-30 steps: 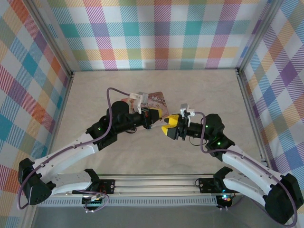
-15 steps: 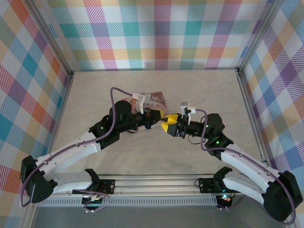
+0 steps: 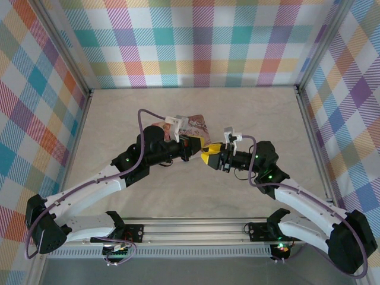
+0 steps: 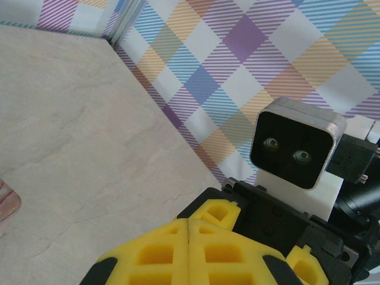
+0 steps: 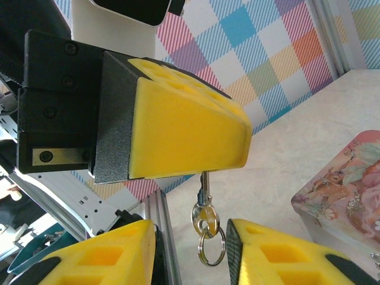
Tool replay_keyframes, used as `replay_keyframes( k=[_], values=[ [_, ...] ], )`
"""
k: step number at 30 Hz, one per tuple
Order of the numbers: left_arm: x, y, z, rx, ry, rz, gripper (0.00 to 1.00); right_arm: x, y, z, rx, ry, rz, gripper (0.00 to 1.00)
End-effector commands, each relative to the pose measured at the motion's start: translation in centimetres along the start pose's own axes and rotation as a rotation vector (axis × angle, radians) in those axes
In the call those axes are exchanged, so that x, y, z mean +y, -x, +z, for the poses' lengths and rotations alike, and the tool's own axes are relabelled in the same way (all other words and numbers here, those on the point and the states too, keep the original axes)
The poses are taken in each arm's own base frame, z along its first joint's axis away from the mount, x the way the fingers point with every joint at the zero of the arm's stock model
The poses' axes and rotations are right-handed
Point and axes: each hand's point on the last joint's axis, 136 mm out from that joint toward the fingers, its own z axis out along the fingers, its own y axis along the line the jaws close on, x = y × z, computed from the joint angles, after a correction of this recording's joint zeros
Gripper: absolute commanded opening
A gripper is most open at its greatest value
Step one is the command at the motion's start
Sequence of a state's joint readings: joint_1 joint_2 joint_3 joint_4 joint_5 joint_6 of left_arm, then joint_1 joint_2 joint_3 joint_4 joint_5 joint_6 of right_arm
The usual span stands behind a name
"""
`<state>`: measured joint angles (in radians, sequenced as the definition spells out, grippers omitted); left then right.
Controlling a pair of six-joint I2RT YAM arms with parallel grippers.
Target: Unlock a padlock with a key
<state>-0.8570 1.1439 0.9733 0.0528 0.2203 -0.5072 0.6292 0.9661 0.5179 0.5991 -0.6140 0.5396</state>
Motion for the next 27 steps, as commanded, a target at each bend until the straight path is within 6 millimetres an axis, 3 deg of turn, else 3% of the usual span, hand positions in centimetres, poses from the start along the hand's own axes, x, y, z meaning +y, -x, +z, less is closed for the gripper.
replay_keyframes(
  k=[1, 12, 22, 27],
  values=[
    [-1.6, 1.1, -0.1, -0.022, -0.046, 0.02, 0.0, 0.9, 1.8, 0.1, -0.048, 0.023, -0.029, 0.34],
    [-1.6, 1.0, 0.0, -0.019, -0.051, 0.016, 0.0, 0.7, 2.1, 0.2, -0.053, 0.012, -0.013, 0.16],
    [-1.3, 1.0, -0.2, -0.026, -0.038, 0.014, 0.0, -0.1, 1.1, -0.1, -0.023, -0.032, -0.001, 0.0],
    [-0.4, 1.3, -0.8, -0.042, 0.024, 0.021, 0.21, -1.0, 0.3, -0.5, 0.013, -0.102, -0.018, 0.0]
  ],
)
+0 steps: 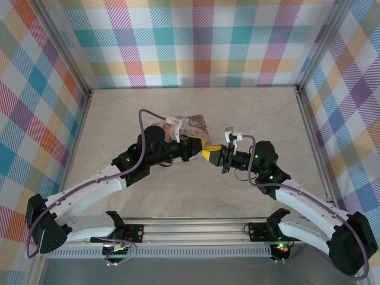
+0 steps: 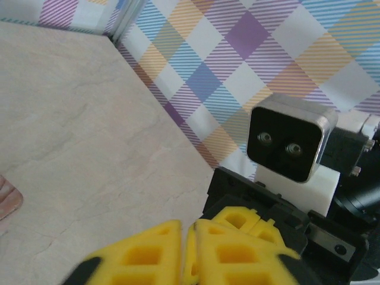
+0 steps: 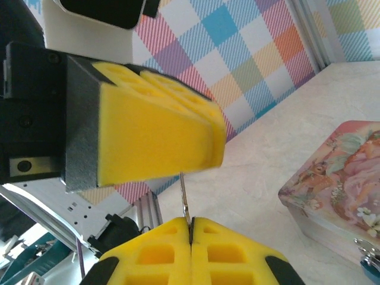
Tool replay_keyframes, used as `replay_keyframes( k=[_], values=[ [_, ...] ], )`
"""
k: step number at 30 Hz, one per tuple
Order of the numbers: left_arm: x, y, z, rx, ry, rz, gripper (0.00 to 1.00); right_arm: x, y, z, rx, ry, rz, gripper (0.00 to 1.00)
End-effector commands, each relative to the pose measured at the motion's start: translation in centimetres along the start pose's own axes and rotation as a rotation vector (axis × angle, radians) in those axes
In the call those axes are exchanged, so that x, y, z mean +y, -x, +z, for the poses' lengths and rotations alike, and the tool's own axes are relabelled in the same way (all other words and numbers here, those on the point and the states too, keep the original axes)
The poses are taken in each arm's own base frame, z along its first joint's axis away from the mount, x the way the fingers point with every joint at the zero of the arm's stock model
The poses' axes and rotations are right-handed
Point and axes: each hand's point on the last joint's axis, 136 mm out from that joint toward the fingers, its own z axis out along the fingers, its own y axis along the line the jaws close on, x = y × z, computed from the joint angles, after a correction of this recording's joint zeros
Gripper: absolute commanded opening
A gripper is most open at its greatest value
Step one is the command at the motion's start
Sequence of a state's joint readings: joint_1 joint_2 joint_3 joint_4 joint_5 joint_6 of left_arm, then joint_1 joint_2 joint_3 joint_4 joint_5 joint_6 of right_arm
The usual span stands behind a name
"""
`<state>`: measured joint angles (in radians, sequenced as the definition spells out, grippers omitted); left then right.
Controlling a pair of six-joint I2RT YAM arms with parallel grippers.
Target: Unlock a padlock with a key
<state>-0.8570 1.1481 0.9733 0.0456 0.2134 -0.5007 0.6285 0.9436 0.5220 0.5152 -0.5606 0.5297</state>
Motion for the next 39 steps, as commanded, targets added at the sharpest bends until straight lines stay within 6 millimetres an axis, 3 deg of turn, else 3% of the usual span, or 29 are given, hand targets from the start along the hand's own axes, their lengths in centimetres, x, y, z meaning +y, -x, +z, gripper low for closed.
replay_keyframes(
  k=[1, 7, 10, 14, 19, 27, 32, 39],
  values=[
    [-0.3, 1.5, -1.1, -0.051, 0.036, 0.021, 0.3, -0.3, 0.4, -0.4, 0.015, -0.056, -0.049, 0.0],
    [4.5, 1.4, -2.2, -0.04, 0.311, 0.044, 0.65, -3.4, -2.0, -1.8, 0.152, -0.271, -0.029, 0.0],
    [7.2, 1.6, -2.2, -0.01, 0.416, 0.043, 0.77, -5.2, -3.1, -3.1, 0.204, -0.399, -0.007, 0.0],
    [10.4, 1.0, -0.5, 0.096, 0.459, 0.022, 0.78, -7.6, -4.5, -5.1, 0.257, -0.575, 0.045, 0.0],
    [13.2, 0.5, 3.3, 0.23, 0.516, 0.081, 0.78, -9.9, -6.5, -7.9, 0.311, -0.759, 0.095, 0.0],
    [17.2, -2.3, 9.6, 0.414, 0.559, 0.08, 0.76, -11.2, -8.2, -10.5, 0.345, -0.888, 0.122, 0.0],
    [17.6, -4.0, 11.9, 0.486, 0.541, 0.108, 0.75, -11.6, -8.5, -10.7, 0.366, -0.901, 0.129, 0.0],
    [17.4, -6.9, 13.6, 0.578, 0.503, 0.114, 0.73, -12.0, -8.6, -11.0, 0.368, -0.907, 0.16, 0.0]
  ],
)
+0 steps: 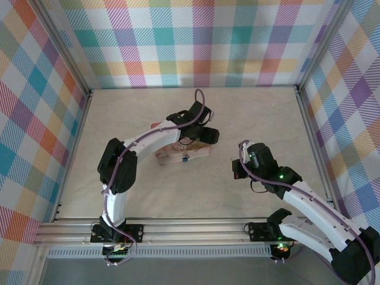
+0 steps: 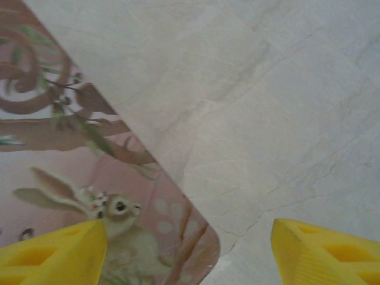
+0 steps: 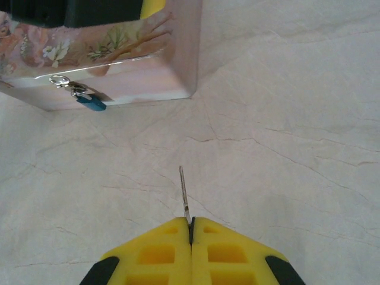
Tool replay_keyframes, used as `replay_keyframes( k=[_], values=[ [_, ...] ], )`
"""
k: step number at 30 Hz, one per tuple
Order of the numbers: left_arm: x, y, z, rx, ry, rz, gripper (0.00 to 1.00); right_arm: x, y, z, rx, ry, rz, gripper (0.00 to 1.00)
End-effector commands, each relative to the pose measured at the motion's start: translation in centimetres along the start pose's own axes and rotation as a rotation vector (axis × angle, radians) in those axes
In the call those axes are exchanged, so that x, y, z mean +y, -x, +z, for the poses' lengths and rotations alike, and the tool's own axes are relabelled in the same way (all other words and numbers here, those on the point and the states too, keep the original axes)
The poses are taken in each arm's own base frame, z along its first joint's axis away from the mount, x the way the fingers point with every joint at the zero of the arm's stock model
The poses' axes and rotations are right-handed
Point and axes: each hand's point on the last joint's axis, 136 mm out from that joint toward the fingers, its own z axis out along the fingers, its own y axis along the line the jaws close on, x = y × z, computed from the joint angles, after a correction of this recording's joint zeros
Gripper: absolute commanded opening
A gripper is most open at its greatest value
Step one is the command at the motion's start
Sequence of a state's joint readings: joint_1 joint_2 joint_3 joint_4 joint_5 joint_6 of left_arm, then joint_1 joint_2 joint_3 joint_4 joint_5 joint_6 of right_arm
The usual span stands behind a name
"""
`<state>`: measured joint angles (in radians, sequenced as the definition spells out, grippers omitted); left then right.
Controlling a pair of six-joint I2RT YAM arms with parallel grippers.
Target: Unlock a padlock with a key
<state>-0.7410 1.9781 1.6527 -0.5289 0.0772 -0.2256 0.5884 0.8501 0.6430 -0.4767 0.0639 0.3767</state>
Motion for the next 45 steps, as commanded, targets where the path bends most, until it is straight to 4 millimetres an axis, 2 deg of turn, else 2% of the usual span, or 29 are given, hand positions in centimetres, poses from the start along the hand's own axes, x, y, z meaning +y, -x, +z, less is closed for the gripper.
replay_keyframes(
  k=[1, 7, 13, 18, 22, 24, 29, 33, 37, 41, 45],
  values=[
    [-1.3, -1.3, 0.6, 0.063, -0.024, 0.048, 0.73, -0.4, -0.4, -0.1, 0.018, -0.005, 0.013, 0.0],
    [-2.0, -3.4, 1.6, 0.123, -0.03, 0.067, 0.7, -0.6, -0.3, -0.3, 0.018, 0.02, 0.047, 0.0],
    [-3.7, -5.5, 1.1, 0.136, -0.06, 0.1, 0.69, -1.2, -0.3, -0.5, 0.017, 0.05, 0.098, 0.0],
    [-4.9, -7.0, -0.5, 0.108, -0.086, 0.111, 0.69, -1.3, -0.3, -0.5, 0.017, 0.078, 0.125, 0.0],
    [-5.0, -7.5, -2.1, 0.07, -0.115, 0.082, 0.69, -0.9, -0.2, -0.2, 0.017, 0.109, 0.129, 0.0],
    [-5.0, -7.2, -3.0, 0.043, -0.121, 0.082, 0.7, -0.4, 0.0, 0.0, 0.016, 0.14, 0.124, 0.0],
    [-5.0, -5.0, -7.0, -0.084, -0.121, 0.083, 0.71, 1.9, 1.2, 0.6, 0.005, 0.271, 0.109, 0.0],
    [-3.6, -4.5, -10.2, -0.188, -0.088, 0.055, 0.74, 3.7, 2.5, 1.2, 0.004, 0.372, 0.117, 0.0],
    [-0.6, -6.3, -12.4, -0.259, -0.041, -0.016, 0.77, 5.5, 3.8, 2.5, 0.027, 0.469, 0.132, 0.0],
    [2.2, -8.6, -13.4, -0.32, -0.038, -0.123, 0.78, 7.5, 5.2, 4.0, 0.045, 0.581, 0.157, 0.0],
    [4.2, -11.5, -13.1, -0.33, -0.036, -0.182, 0.78, 8.7, 6.4, 6.0, 0.082, 0.634, 0.191, 0.0]
  ],
)
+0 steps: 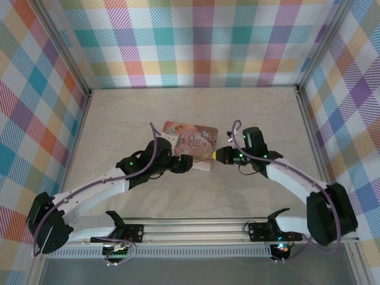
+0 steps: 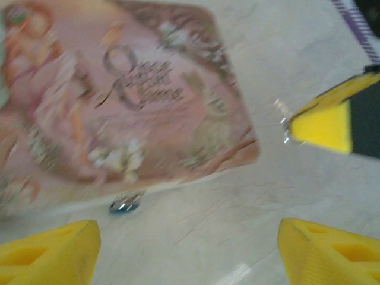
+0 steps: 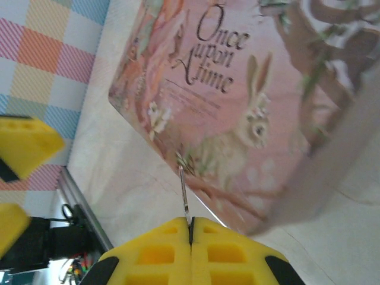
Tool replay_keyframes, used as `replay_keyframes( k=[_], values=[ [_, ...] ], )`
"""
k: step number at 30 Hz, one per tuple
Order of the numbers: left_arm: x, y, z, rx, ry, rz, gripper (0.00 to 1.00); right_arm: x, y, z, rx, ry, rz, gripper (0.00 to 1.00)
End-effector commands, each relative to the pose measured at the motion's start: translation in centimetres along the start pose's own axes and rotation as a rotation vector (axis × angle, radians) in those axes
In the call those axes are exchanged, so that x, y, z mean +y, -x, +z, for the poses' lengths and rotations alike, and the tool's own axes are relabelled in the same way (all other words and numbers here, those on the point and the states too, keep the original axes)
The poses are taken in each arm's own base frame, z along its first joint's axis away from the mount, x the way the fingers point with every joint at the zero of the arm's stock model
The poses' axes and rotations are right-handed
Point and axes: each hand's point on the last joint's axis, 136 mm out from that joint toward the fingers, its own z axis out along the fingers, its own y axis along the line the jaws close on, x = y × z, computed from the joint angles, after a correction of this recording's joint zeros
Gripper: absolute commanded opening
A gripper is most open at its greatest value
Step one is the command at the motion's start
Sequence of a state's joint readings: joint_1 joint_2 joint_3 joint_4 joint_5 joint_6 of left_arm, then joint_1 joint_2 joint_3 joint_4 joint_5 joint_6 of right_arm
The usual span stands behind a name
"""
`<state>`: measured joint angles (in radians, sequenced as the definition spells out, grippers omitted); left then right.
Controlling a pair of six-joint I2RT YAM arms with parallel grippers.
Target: Unlock a padlock with a key
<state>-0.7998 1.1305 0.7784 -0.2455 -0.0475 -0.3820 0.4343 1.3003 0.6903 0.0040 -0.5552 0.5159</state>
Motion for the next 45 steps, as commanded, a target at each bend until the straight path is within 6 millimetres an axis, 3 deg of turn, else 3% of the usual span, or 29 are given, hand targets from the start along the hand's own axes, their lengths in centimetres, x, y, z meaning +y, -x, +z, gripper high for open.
replay_keyframes(
  k=[1, 9, 17, 27, 45],
  values=[
    [1.1, -0.2, -0.3, -0.069, -0.008, -0.078, 0.79, 3.3, 2.7, 1.0, -0.024, 0.14, -0.022, 0.0],
    [1.9, -2.4, 1.0, -0.045, -0.018, -0.047, 0.78, 1.6, 3.4, 4.2, 0.023, 0.143, 0.046, 0.0],
    [2.1, -3.7, 3.9, -0.052, -0.036, -0.023, 0.78, -1.7, 1.4, 6.1, 0.091, 0.066, 0.109, 0.0],
    [2.4, -4.3, 5.8, -0.103, -0.039, 0.008, 0.78, -4.2, -1.7, 6.3, 0.151, -0.019, 0.146, 0.0],
    [3.1, -5.8, 8.3, -0.069, -0.021, 0.066, 0.66, -4.3, -1.4, 6.2, 0.147, -0.026, 0.133, 0.0]
  ],
)
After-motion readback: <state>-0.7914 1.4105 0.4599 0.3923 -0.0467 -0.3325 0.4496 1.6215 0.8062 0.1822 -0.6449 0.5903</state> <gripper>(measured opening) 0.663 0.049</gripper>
